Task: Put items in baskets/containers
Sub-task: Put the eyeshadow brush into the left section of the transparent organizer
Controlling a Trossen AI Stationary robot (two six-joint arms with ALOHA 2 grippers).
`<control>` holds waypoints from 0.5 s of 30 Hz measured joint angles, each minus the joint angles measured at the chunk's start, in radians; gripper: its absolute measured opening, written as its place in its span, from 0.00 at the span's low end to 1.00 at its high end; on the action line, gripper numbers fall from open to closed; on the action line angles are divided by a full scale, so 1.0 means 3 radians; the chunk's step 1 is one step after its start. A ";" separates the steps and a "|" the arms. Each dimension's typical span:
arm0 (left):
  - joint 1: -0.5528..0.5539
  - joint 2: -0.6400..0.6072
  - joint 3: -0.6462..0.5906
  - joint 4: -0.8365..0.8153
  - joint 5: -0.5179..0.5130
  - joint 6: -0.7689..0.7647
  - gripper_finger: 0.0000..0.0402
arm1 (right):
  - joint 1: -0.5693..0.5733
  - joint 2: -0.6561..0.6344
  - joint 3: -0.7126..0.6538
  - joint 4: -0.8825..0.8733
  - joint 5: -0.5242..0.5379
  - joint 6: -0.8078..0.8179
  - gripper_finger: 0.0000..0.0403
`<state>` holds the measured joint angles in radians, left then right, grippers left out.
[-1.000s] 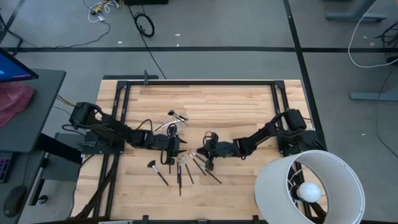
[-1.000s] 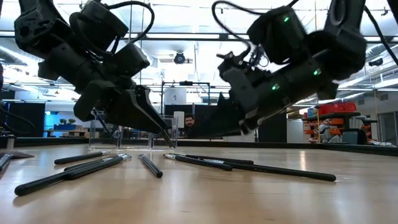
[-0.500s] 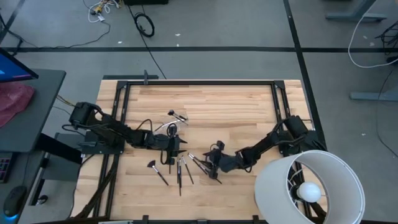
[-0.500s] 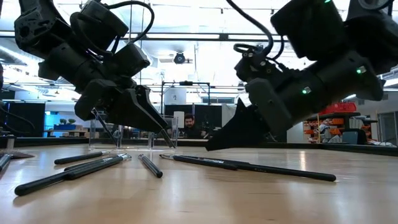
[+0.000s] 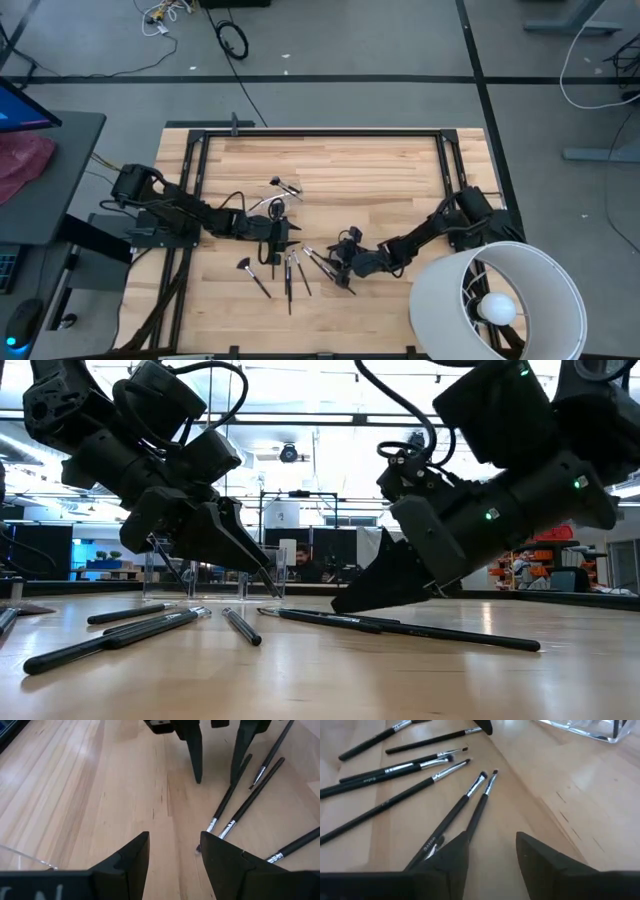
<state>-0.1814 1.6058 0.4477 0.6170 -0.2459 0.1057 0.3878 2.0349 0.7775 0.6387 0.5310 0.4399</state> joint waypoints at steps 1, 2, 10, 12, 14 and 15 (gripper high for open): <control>0.0000 0.0000 0.0000 0.0000 0.0000 0.0001 0.45 | -0.0001 0.0045 0.0004 0.0046 -0.0016 0.0008 0.41; 0.0000 0.0000 0.0000 0.0000 0.0000 0.0000 0.45 | 0.0000 0.0101 0.0000 0.0135 0.0011 0.0018 0.41; 0.0000 -0.0001 0.0000 -0.0005 0.0000 0.0001 0.45 | 0.0054 0.0398 0.0063 0.0516 0.0337 -0.0185 0.41; 0.0000 -0.0001 0.0000 -0.0005 0.0000 0.0001 0.45 | 0.0063 0.0386 0.0055 0.0608 0.0382 -0.0328 0.41; 0.0000 -0.0001 0.0000 -0.0004 0.0000 0.0001 0.45 | 0.0063 0.0362 0.0043 0.0740 0.0397 -0.0506 0.41; 0.0000 -0.0001 0.0000 -0.0004 0.0000 0.0000 0.45 | 0.0062 0.0339 0.0041 0.0801 0.0407 -0.0571 0.41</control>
<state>-0.1814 1.6054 0.4477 0.6159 -0.2459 0.1055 0.4065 2.1366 0.7898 0.8791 0.6533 0.2685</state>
